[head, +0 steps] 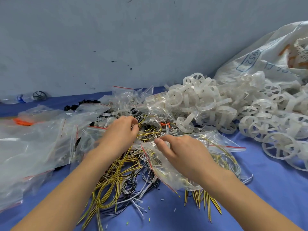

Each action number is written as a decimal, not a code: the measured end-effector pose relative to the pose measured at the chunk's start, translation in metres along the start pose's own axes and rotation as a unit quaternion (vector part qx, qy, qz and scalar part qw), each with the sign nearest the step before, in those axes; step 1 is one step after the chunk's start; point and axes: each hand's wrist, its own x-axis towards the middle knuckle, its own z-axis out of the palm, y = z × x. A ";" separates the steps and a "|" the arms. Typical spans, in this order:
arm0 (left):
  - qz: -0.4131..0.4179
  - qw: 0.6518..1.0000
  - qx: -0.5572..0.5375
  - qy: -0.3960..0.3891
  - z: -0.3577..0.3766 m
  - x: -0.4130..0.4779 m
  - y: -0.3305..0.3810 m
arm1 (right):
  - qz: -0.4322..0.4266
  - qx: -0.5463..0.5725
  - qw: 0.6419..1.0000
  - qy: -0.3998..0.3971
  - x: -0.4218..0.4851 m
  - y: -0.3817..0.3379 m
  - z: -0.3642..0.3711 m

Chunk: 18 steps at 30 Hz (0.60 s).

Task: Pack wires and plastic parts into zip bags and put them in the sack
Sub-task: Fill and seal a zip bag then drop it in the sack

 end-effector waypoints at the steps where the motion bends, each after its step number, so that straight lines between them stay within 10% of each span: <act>1: -0.016 0.996 0.076 -0.040 0.006 0.010 0.001 | 0.001 0.002 1.000 0.007 0.000 0.000 -0.002; 8: -0.042 0.984 0.171 -0.041 0.029 0.024 -0.006 | 0.006 -0.007 0.999 0.048 -0.002 0.009 -0.012; 18: -0.027 0.958 -0.242 0.153 -0.053 -0.025 0.004 | 0.013 0.052 0.994 0.098 -0.002 -0.001 -0.020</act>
